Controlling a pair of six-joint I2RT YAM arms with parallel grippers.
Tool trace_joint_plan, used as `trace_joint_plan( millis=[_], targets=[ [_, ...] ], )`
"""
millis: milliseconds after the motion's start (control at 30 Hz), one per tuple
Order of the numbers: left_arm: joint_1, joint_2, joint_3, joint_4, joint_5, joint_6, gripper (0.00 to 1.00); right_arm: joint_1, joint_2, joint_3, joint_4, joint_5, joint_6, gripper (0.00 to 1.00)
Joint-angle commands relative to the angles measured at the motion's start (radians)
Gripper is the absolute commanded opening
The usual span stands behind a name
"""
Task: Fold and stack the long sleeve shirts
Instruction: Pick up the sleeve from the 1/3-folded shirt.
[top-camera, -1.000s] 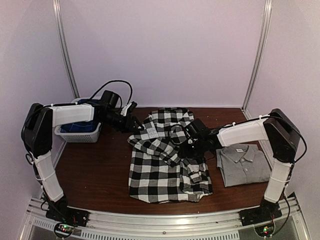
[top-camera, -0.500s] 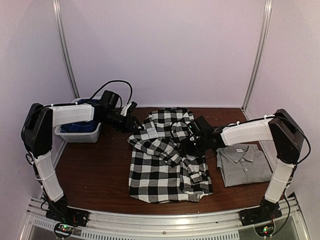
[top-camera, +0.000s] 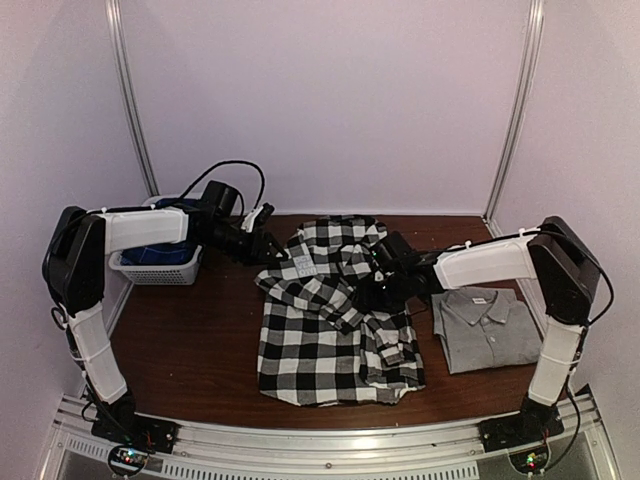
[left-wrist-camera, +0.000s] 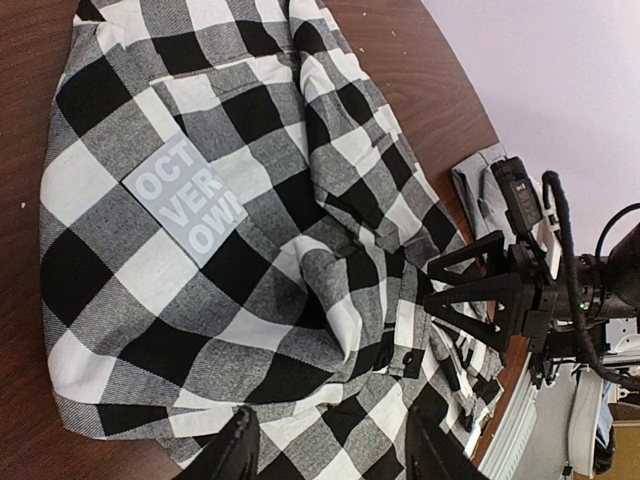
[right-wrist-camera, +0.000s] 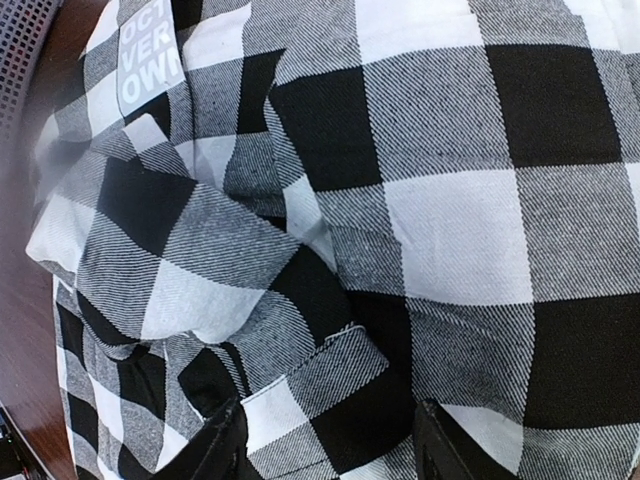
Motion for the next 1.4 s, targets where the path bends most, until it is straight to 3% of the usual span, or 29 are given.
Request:
trace_joint_plan(
  millis=[0,400,667,933,1167,1367],
  targets=[
    [0.006,-0.02,-0.006,0.015,-0.005,0.015,0.5,0.004,0.025,0.026,-0.02,0.002,0.014,0.58],
    [0.006,-0.019,-0.002,0.015,-0.003,0.017,0.5,0.008,0.031,0.055,-0.008,-0.006,0.012,0.56],
    [0.006,-0.017,-0.004,0.016,-0.006,0.019,0.51,0.018,0.033,0.086,-0.015,0.007,-0.003,0.49],
    [0.006,-0.017,-0.008,0.015,-0.005,0.019,0.5,0.023,0.048,0.089,-0.01,0.001,-0.002,0.32],
    [0.006,-0.006,0.006,0.015,-0.006,0.007,0.5,0.024,0.034,0.102,-0.018,0.012,-0.009,0.0],
    [0.006,0.018,0.03,0.037,-0.017,-0.018,0.5,0.018,-0.044,0.132,-0.082,0.093,-0.049,0.0]
  ],
)
